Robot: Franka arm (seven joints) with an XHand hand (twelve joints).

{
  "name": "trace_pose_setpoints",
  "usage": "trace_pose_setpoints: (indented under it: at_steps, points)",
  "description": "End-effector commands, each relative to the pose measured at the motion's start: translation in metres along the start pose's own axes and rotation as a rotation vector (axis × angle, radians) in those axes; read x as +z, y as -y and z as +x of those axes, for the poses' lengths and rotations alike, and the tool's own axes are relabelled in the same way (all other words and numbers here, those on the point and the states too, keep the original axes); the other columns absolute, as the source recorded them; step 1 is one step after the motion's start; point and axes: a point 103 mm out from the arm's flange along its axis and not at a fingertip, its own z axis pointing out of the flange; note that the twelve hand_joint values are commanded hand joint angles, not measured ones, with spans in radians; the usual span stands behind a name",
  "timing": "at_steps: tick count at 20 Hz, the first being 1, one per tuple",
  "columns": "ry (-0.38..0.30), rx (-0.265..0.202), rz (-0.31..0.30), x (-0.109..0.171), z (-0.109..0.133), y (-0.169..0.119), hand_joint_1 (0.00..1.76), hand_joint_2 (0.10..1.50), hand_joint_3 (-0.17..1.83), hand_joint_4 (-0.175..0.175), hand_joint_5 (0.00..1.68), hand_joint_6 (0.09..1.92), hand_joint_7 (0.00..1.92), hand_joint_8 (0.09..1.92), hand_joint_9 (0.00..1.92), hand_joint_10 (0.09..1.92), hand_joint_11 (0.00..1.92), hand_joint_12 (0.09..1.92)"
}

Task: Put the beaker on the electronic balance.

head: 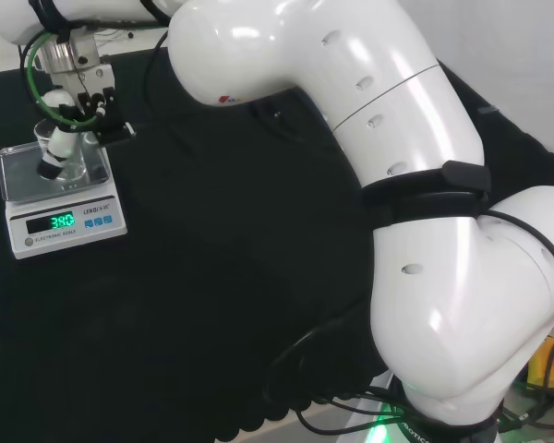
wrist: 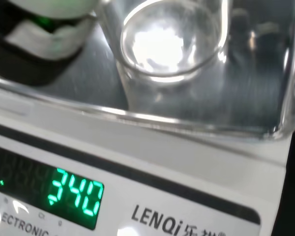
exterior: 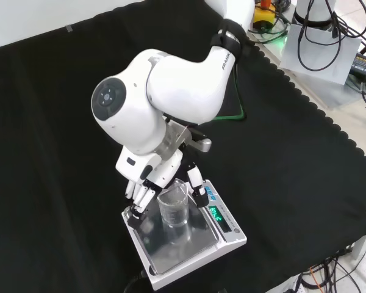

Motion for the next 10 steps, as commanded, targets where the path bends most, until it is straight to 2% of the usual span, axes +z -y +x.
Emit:
trace_pose_setpoints:
  at_steps: [1, 3, 4, 7, 10]
  points:
    - [-0.029, -0.017, -0.095, -0.022, -0.006, 0.024, 0.7, 0.61, 0.39, -0.009, 0.0, 0.09, 0.01, 0.51, 0.29, 0.92, 0.13, 1.51]
    - [-0.041, -0.017, -0.135, -0.028, -0.009, 0.031, 0.67, 0.63, 0.31, 0.006, 0.0, 0.09, 0.0, 0.15, 0.17, 0.91, 0.04, 1.5]
    - [-0.047, -0.018, -0.156, -0.029, -0.009, 0.034, 0.66, 0.64, 0.28, 0.015, 0.0, 0.09, 0.0, 0.09, 0.12, 0.92, 0.02, 1.48]
    - [-0.054, -0.018, -0.216, -0.031, -0.011, 0.042, 0.63, 0.66, 0.2, 0.034, 0.0, 0.09, 0.0, 0.09, 0.02, 0.9, 0.0, 1.38]
    - [-0.058, -0.013, -0.224, -0.032, -0.013, 0.047, 0.62, 0.67, 0.17, 0.042, 0.0, 0.09, 0.0, 0.09, 0.0, 0.86, 0.0, 1.32]
